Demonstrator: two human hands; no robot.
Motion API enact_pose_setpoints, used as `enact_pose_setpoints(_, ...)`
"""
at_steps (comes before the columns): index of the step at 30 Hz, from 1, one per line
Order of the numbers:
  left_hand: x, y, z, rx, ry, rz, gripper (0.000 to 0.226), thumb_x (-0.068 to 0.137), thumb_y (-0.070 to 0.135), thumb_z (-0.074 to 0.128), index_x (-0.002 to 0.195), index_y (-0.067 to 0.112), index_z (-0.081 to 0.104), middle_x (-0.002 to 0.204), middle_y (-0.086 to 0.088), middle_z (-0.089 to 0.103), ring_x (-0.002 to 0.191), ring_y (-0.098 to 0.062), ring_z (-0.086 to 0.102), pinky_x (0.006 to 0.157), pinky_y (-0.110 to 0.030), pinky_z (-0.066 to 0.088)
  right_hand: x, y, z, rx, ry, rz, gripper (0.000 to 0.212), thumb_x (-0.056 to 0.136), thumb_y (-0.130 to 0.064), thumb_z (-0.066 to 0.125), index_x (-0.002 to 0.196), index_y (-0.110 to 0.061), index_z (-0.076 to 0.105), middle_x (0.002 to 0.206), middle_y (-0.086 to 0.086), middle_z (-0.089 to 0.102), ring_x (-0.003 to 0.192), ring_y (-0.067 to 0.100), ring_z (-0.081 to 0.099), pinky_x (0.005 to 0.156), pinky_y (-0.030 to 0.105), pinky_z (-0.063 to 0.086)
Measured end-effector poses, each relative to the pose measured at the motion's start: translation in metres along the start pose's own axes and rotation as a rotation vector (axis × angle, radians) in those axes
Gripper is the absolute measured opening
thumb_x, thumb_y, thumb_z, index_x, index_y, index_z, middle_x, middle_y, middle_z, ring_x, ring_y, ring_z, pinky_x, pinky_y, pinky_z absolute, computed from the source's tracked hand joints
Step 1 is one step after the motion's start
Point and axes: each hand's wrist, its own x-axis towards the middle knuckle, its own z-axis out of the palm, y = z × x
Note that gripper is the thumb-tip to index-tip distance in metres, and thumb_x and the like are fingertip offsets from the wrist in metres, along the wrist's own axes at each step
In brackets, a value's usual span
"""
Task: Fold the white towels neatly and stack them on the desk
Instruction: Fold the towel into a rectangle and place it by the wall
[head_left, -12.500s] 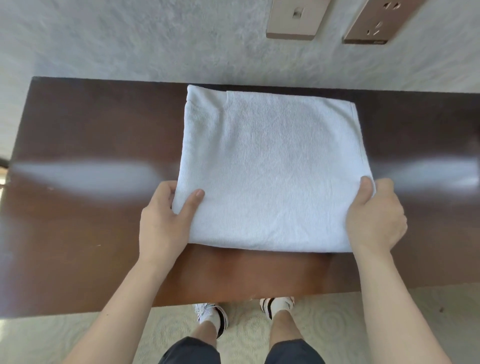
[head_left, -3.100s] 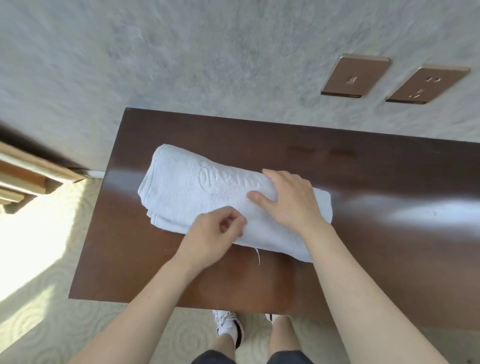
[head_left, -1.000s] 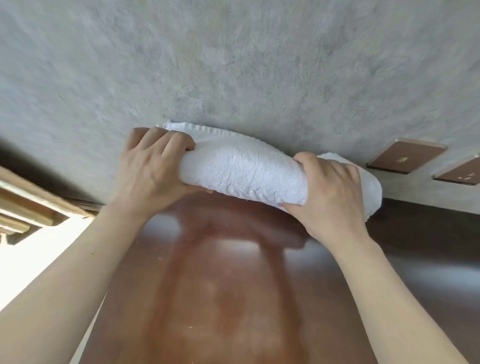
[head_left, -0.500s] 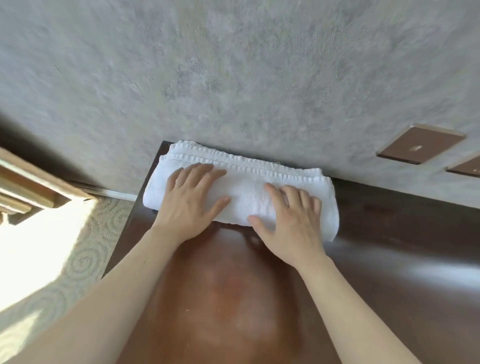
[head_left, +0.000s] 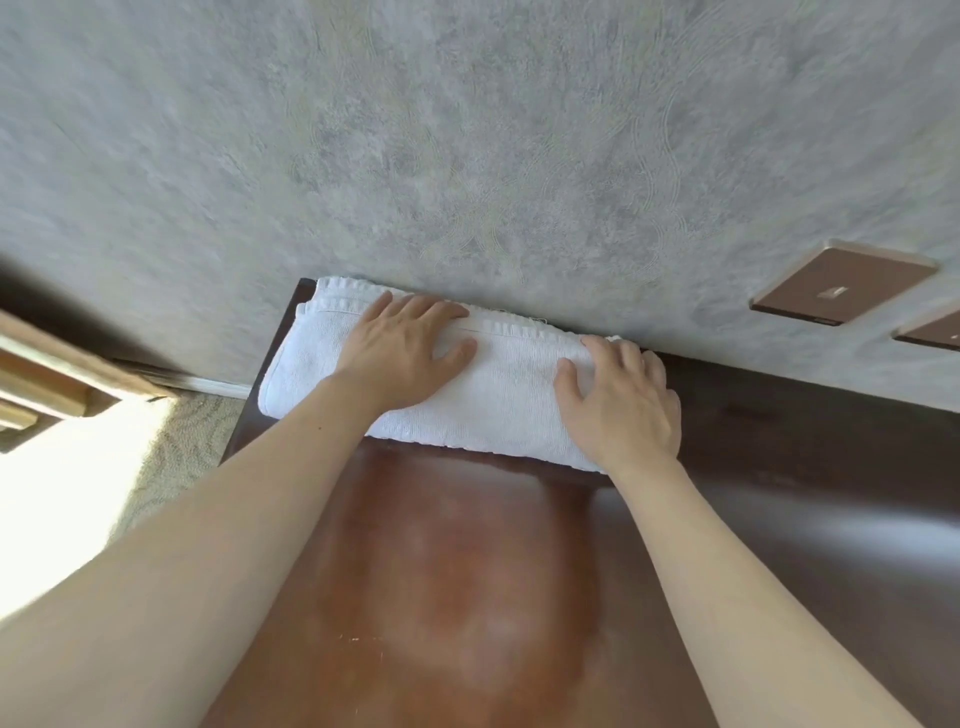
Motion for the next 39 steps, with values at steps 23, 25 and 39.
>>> enact_pose_setpoints(23, 0.051, -0.010, 0.004, -0.224, 0.329, 0.202, 0.025, 0.083, 0.040, 0.070, 0.077, 0.016, 0.072, 0.068, 0.003, 0.068, 0.062, -0.022, 0.064, 0.057, -0.032, 0.049, 0.027, -0.006, -0.002, 0.213, 0.011, 0.190, 0.024, 0.106, -0.040, 0.031, 0.120, -0.026, 0.044, 0.132, 0.003, 0.038, 0.125, 0.026, 0.037, 0.093, 0.046, 0.033)
enact_pose_setpoints(25, 0.042, -0.009, 0.000, -0.194, 0.372, 0.190, 0.024, 0.086, 0.039, 0.067, 0.083, 0.016, 0.074, 0.072, 0.000, 0.070, 0.069, -0.026, 0.066, 0.064, -0.033, 0.050, 0.028, -0.007, -0.005, 0.246, 0.011, 0.195, 0.021, 0.106, -0.039, 0.033, 0.117, -0.027, 0.047, 0.131, 0.002, 0.039, 0.126, 0.026, 0.037, 0.091, 0.046, 0.034)
enact_pose_setpoints(39, -0.027, -0.024, 0.010, 0.069, 0.175, -0.079, 0.060, 0.100, 0.060, 0.018, 0.149, 0.037, 0.044, 0.160, 0.005, 0.036, 0.150, -0.020, 0.029, 0.124, -0.044, 0.015, 0.024, -0.015, 0.003, 0.252, 0.305, 0.180, 0.017, 0.096, -0.030, 0.049, 0.109, -0.021, 0.056, 0.112, 0.004, 0.058, 0.111, 0.030, 0.052, 0.091, 0.050, 0.040)
